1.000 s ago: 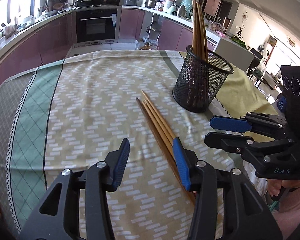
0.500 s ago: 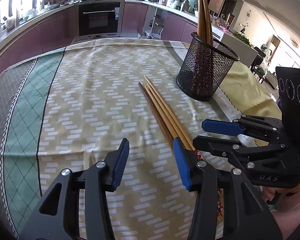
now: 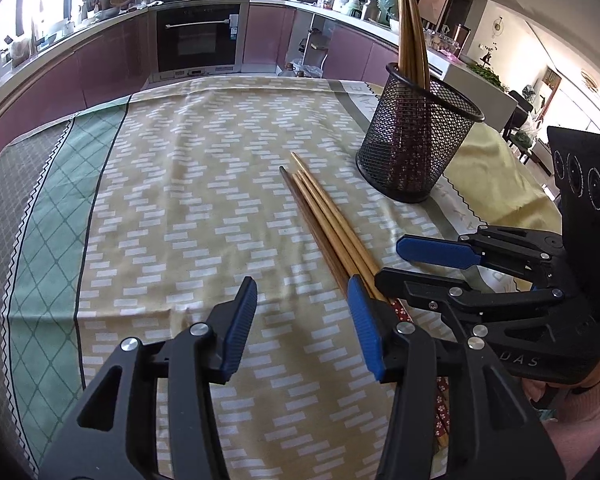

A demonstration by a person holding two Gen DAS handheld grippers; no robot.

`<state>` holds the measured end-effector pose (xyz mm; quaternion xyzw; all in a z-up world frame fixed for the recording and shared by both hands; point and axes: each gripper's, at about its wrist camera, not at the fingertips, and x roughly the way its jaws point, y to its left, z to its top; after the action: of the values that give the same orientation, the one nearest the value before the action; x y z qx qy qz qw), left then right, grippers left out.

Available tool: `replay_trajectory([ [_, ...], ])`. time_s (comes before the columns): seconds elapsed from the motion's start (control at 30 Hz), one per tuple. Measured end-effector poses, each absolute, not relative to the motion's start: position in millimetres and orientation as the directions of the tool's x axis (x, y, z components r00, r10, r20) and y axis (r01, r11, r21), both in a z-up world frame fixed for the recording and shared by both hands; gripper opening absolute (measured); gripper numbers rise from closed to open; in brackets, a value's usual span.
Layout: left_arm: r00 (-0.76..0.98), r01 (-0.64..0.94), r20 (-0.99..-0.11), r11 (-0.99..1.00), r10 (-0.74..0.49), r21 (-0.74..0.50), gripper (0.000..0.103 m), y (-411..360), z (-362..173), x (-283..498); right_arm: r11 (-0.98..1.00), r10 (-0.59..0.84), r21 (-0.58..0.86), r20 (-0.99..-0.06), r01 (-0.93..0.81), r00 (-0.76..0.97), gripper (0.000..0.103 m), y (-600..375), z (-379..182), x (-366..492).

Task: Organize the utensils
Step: 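Move both open tools back over the chopsticks lying on the cloth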

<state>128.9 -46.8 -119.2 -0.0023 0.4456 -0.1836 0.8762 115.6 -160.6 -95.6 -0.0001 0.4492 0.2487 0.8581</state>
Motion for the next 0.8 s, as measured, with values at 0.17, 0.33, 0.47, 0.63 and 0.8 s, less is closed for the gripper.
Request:
replay_trajectory([
  [0.17, 0.530, 0.328, -0.786, 0.932, -0.318, -0.156, 0.047, -52, -121, 132, 0.882, 0.415, 0.215, -0.776, -0.420, 0.474, 0.030, -162, -96, 117],
  [0.33, 0.524, 0.340, -0.793, 0.930, -0.311, -0.140, 0.047, -58, -123, 135, 0.883, 0.418, 0.228, -0.779, -0.411, 0.467, 0.029, -166, -95, 118],
  [0.47, 0.520, 0.349, -0.800, 0.929, -0.299, -0.120, 0.047, -63, -125, 136, 0.882, 0.422, 0.236, -0.780, -0.407, 0.462, 0.029, -168, -95, 118],
  [0.63, 0.521, 0.354, -0.803, 0.930, -0.289, -0.105, 0.046, -65, -126, 137, 0.882, 0.421, 0.235, -0.780, -0.408, 0.462, 0.029, -168, -95, 118],
  [0.8, 0.514, 0.369, -0.806, 0.924, -0.293, -0.100, 0.036, -67, -125, 138, 0.885, 0.410, 0.219, -0.784, -0.410, 0.466, 0.029, -167, -96, 119],
])
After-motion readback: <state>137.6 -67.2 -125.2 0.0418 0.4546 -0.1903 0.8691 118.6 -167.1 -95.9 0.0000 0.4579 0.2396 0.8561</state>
